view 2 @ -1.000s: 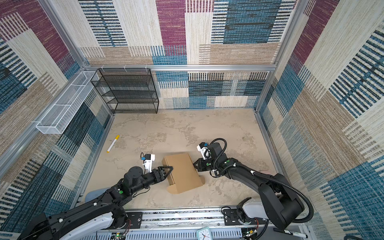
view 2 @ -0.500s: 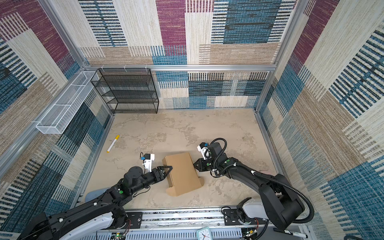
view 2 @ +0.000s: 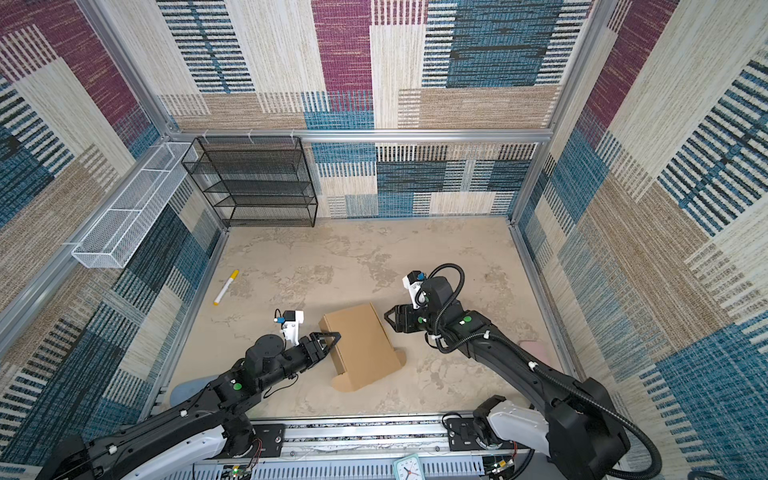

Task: Assemble paper box
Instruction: Turn over the paper box at the center of the table.

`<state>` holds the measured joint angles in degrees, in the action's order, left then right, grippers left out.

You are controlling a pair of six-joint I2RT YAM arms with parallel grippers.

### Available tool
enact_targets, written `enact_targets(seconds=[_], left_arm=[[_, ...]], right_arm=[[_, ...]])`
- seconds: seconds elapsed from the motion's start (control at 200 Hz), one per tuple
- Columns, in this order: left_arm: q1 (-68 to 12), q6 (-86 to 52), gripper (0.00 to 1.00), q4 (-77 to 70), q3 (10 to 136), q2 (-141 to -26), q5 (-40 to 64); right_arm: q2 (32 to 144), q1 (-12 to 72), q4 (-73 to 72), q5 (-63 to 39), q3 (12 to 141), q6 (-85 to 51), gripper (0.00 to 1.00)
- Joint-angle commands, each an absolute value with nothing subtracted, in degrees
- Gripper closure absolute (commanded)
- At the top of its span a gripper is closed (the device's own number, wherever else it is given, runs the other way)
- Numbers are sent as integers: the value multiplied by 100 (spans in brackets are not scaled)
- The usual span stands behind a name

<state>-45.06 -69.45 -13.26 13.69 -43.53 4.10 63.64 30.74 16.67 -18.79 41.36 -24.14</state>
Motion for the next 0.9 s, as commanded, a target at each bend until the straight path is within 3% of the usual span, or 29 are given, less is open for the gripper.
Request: enact_targets(seconds=[0.0, 0.145, 0.315, 0.576, 0.896], left_arm=[[-4500, -7626, 47, -1118, 1360, -4256, 151], [-4500, -8251, 47, -915, 1350, -4061, -16], [-4500, -8814, 48, -879, 1330, -3761, -249], [-4535, -9659, 48, -976, 1404, -3877, -391], [-4601, -10553, 48, -1318, 1433, -4215, -628]], right_arm=[[6098, 3067, 1836, -1851, 4266, -2643, 26], [5652, 3059, 1858, -2413, 4234, -3201, 21], [4659, 3059, 1474, -2604, 3756, -4776, 9], [4367, 3059, 1029, -3114, 3445, -6377, 5], [4186, 3067, 2206, -2595, 3905, -7463, 0]])
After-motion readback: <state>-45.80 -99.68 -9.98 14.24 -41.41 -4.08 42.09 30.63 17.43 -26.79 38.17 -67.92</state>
